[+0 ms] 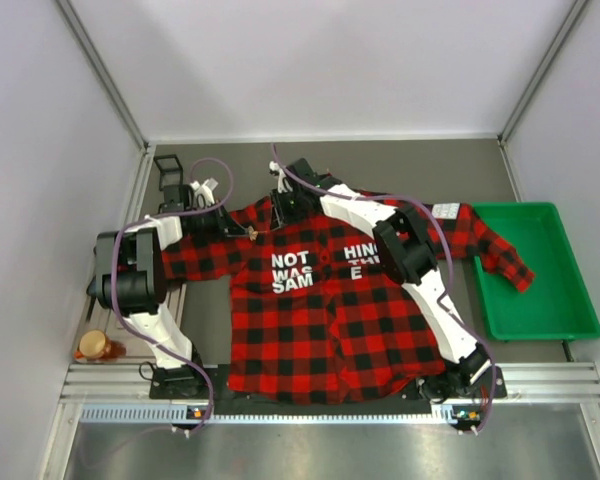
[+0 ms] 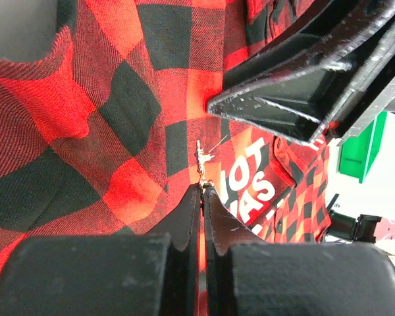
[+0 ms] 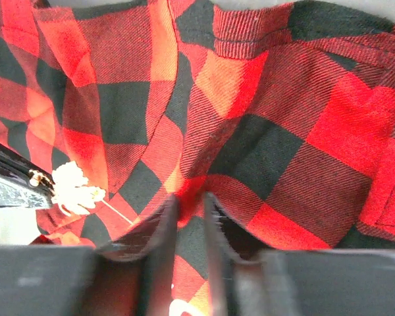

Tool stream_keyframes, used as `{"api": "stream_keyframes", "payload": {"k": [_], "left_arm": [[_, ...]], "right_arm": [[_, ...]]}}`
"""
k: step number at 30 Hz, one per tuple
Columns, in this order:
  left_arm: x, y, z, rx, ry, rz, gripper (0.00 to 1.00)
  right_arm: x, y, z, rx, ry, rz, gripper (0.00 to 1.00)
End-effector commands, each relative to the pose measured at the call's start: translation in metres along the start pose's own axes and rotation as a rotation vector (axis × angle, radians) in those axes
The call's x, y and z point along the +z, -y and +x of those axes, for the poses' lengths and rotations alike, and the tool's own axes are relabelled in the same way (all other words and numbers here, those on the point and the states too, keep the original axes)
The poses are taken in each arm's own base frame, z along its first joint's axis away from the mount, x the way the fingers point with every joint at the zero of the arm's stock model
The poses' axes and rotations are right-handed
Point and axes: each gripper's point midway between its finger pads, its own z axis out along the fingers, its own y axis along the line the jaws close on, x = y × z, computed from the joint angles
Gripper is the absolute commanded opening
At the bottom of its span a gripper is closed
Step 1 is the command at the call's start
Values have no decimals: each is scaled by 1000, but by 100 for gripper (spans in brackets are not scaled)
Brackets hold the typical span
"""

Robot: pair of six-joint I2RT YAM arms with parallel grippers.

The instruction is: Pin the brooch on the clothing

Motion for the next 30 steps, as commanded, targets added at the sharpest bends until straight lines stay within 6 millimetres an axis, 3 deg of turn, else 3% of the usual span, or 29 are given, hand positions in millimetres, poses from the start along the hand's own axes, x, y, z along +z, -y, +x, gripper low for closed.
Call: {"api": "stream_keyframes", "payload": {"k": [1,4,14,22,30], "left_arm": [[0,2,-15,41,12,13,0],[0,1,-20,74,10,8,0],[0,4,-32,212,-24,25,0],[1,18,-28,218,-41,107,0],[6,15,-27,216,-53,89,0]], "right_arm": [[2,-16,-23,-22,61,-55,11],[-3,-18,-27,-25,67,-78,0],[-26,-25,-50,-30,118,-198,0],[-32,-37,-49,-26,115,-257,0],[-37,-40,-52,-24,124,-278,0]]}}
